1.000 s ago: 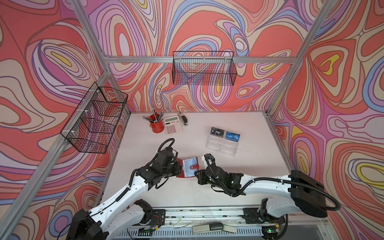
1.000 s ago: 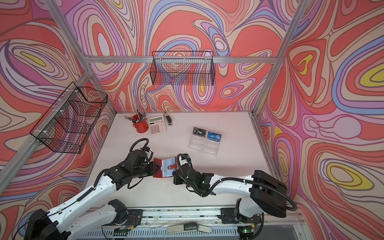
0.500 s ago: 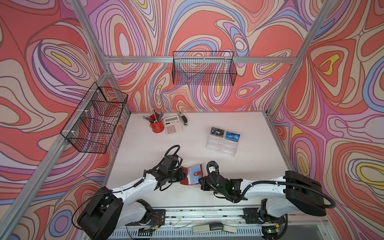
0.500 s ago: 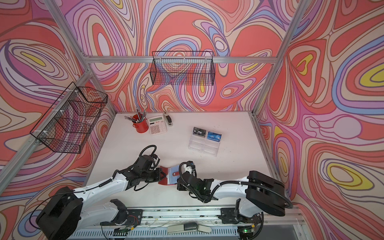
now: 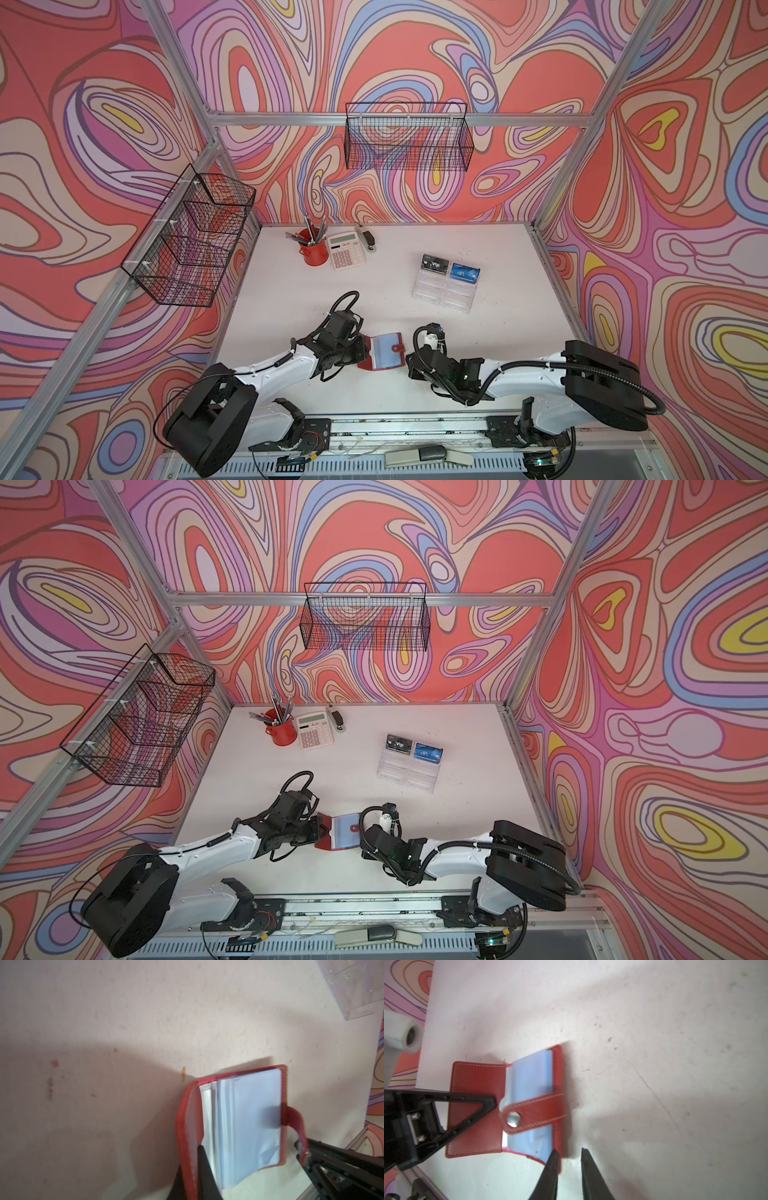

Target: Put the credit cards into the card holder

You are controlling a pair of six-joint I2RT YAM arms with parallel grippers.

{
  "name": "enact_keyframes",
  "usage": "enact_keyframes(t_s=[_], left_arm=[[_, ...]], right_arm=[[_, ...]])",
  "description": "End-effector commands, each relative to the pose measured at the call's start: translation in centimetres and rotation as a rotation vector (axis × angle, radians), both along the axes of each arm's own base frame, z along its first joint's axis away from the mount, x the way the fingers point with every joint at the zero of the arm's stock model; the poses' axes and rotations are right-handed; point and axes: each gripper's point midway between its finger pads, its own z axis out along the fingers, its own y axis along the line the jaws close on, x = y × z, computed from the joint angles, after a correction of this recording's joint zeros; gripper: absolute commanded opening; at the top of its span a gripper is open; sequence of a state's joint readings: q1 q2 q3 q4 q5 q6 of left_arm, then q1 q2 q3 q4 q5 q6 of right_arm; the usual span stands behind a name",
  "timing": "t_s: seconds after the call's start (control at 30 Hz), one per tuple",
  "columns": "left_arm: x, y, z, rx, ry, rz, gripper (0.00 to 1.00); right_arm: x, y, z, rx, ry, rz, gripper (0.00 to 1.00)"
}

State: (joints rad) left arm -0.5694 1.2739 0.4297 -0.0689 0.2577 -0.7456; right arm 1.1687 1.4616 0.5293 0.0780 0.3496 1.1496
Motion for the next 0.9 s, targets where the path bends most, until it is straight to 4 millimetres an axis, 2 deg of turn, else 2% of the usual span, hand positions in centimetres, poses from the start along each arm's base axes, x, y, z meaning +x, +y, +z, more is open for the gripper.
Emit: enact_keyframes(t_s=[0.0,0.13,0.23,0.37,0.4,0.5,0.53,0.67,0.87], left_arm=[[-1.0,1.2,-2.0,0.059,0.066,0.029,0.00],[-1.1,0.9,-2.4,0.044,0.085,0.033,0.00],[-1.2,0.6,-2.1,0.038,0.083,0.022,0.02],[-1.2,1.3,-1.3,0.067,0.062,0.041,0.25],[-1.2,1.5,-1.1,0.079,0.057,0.047,0.28],[-1.2,2.4,-0.5,0.105,0.035,0.067,0.59],[-1.2,2.5,-0.4,0.102,0.027,0.070,0.62],[-1.4,2.6,-0.1,0.090,0.013,0.068,0.65],[-1.6,2.4,-0.2,0.078,0.019,0.061,0.51]], right_arm=[[0.4,-2.0,0.1,-0.083,-0.031,-0.052,0.28],[0.2,-2.2,1.8,-0.114,-0.085,-0.058,0.30],[-0.6,-0.9,4.7,-0.078,-0.176,-0.017,0.30],[-1.8,1.7,7.8,-0.069,-0.275,0.051,0.30],[-2.0,2.4,8.1,-0.065,-0.281,0.070,0.30],[-2.2,4.8,7.9,-0.060,-0.273,0.122,0.29],[-2.2,5.4,7.5,-0.072,-0.267,0.129,0.29],[-1.7,6.0,6.2,-0.136,-0.252,0.109,0.32],[-0.4,5.6,5.1,-0.165,-0.242,0.083,0.33]])
